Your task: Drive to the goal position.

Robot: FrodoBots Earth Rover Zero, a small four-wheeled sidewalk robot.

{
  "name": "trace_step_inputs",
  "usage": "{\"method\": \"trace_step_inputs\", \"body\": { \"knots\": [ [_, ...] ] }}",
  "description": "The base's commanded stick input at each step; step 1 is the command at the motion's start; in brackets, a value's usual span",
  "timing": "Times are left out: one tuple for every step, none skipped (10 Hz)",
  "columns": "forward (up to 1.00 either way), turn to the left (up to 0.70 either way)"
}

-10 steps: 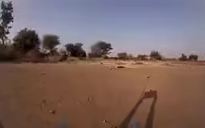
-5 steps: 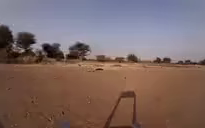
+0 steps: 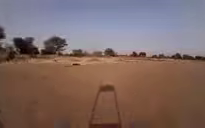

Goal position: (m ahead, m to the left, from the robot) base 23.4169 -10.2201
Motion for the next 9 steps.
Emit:
{"method": "trace_step_inputs", "body": {
  "knots": [
    [0.69,0.0],
    [0.69,0.0],
    [0.69,0.0],
    [0.69,0.0],
    [0.69,0.0],
    [0.69,0.0],
    [0.69,0.0],
    [0.69,0.0],
    [0.69,0.0]
  ]
}}
